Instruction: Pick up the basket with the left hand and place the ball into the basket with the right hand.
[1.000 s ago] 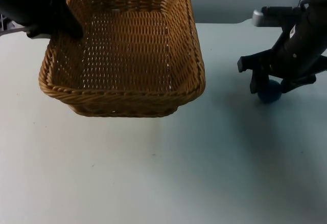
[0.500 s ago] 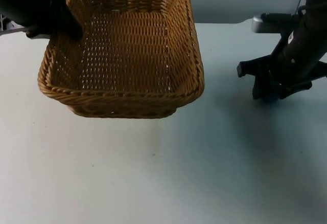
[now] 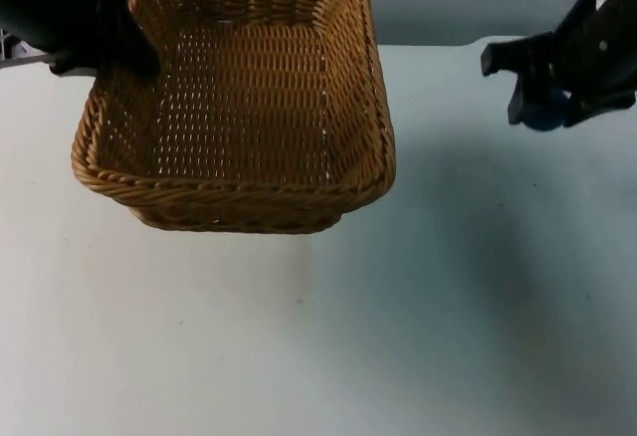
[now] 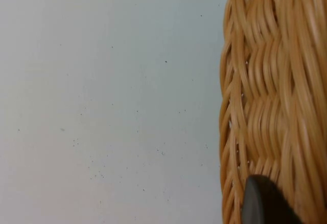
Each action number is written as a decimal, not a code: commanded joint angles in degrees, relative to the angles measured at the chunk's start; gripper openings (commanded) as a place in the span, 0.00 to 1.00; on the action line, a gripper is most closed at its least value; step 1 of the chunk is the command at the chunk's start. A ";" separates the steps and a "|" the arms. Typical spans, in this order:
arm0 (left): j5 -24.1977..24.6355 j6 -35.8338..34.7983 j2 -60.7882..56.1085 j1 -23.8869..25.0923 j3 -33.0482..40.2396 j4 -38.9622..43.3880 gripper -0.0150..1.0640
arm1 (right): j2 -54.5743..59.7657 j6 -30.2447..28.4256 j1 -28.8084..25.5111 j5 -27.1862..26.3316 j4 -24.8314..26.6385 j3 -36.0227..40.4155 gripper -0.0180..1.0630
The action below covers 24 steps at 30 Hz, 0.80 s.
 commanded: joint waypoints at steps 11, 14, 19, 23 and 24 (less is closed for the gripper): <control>0.45 -0.20 -0.20 -0.43 -0.68 -0.77 0.01 | -17.88 -1.38 3.54 1.85 -3.41 -0.45 0.01; 0.43 -0.20 -0.20 -0.43 -0.68 -0.65 0.01 | -21.76 -1.48 5.40 0.84 -3.41 -0.57 0.01; 0.43 -0.20 -0.20 -0.43 -0.68 -0.65 0.01 | -22.45 -5.85 9.12 1.78 -3.26 -3.61 0.01; 0.57 -0.20 -0.20 -0.43 -0.68 -0.53 0.01 | -20.98 -7.48 12.93 1.40 -3.16 -6.88 0.01; 0.57 -0.20 -0.20 -0.43 -0.68 -0.53 0.01 | -20.20 -7.48 13.87 1.39 -3.16 -7.84 0.01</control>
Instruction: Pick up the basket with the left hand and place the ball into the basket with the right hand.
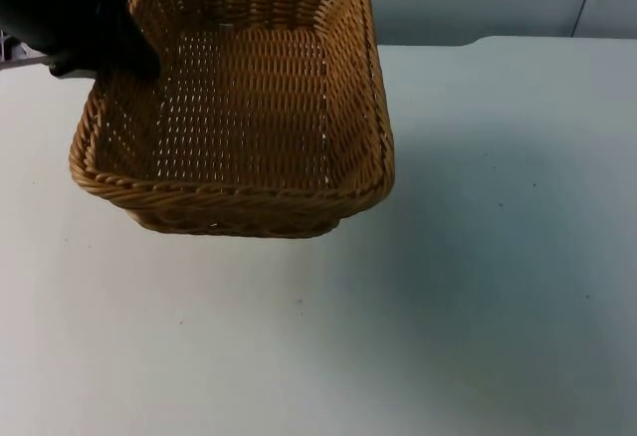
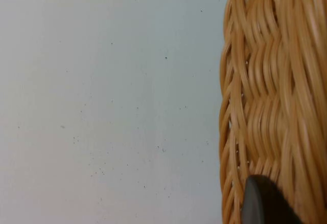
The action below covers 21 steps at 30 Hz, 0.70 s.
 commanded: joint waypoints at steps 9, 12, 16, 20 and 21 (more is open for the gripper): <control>0.15 -0.20 -0.20 -0.43 -0.68 -0.85 0.01 | 8.49 -4.21 8.34 0.01 0.11 -7.40 0.01; 0.15 -0.20 -0.20 -0.43 -0.68 -0.85 0.01 | 11.34 -4.27 10.58 -0.76 0.26 -8.41 0.01; 0.25 -0.20 -0.20 -0.43 -0.68 -0.87 0.01 | 14.29 -5.44 11.85 -1.14 2.05 -8.41 0.01; 0.37 -0.20 -0.20 -0.43 -0.68 -0.87 0.01 | 17.03 -6.73 12.12 -1.14 4.70 -8.41 0.01; 0.37 -0.20 -0.20 -0.43 -0.68 -0.87 0.01 | 17.70 -7.09 12.12 -1.14 4.81 -8.41 0.01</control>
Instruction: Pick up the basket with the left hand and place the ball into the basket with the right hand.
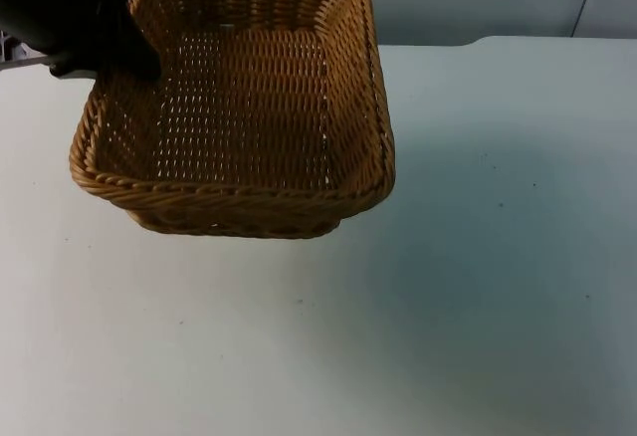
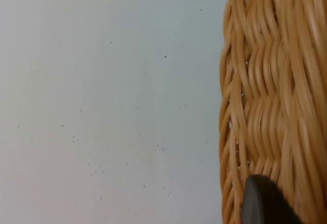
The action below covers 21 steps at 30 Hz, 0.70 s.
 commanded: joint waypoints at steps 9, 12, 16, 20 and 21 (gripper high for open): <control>0.25 -0.20 -0.20 -0.43 -0.68 -1.01 0.01 | 4.20 -1.35 0.29 -0.52 1.41 -0.49 0.01; 0.25 -0.20 -0.20 -0.43 -0.68 -1.01 0.01 | 5.09 -3.09 0.29 -0.52 3.58 -0.49 0.02; 0.25 -0.20 -0.20 -0.43 -0.68 -1.01 0.01 | 5.77 -4.20 0.29 0.21 3.58 -0.49 0.08; 0.25 -0.20 -0.20 -0.43 -0.68 -1.01 0.01 | 6.05 -5.24 0.29 0.11 3.69 -0.49 0.24; 0.25 -0.20 -0.20 -0.43 -0.68 -1.01 0.01 | 6.16 -5.24 0.29 -0.01 3.69 -0.49 0.30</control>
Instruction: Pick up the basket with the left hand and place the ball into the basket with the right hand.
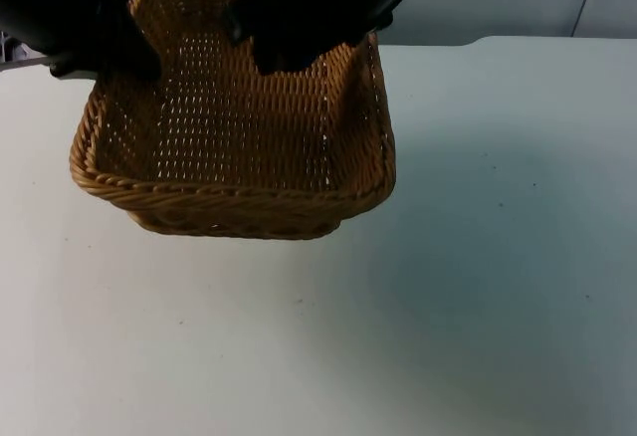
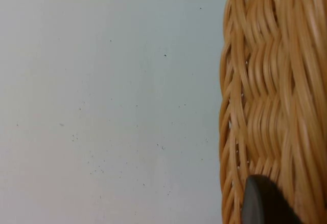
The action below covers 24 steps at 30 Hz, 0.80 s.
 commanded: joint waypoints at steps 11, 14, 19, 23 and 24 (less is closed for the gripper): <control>0.14 -0.20 -0.20 -0.43 -0.68 -0.99 0.01 | 0.20 -7.64 0.29 -0.45 3.72 -0.49 0.98; 0.41 -0.20 -0.20 -0.43 -0.68 -0.99 0.01 | -0.03 -8.38 0.29 -0.45 4.95 -0.49 0.99; 0.79 -0.09 -0.20 -0.43 -0.68 -0.99 0.01 | -2.82 -8.07 0.29 0.70 4.35 -0.49 0.99; 0.79 -0.09 -0.20 -0.43 -0.68 -0.99 0.01 | -5.89 -5.13 -0.23 0.86 -0.83 -0.49 0.99; 0.91 -0.09 -0.20 -0.43 -0.68 -0.99 0.01 | -6.68 -3.78 -0.78 0.86 -2.00 -0.49 0.99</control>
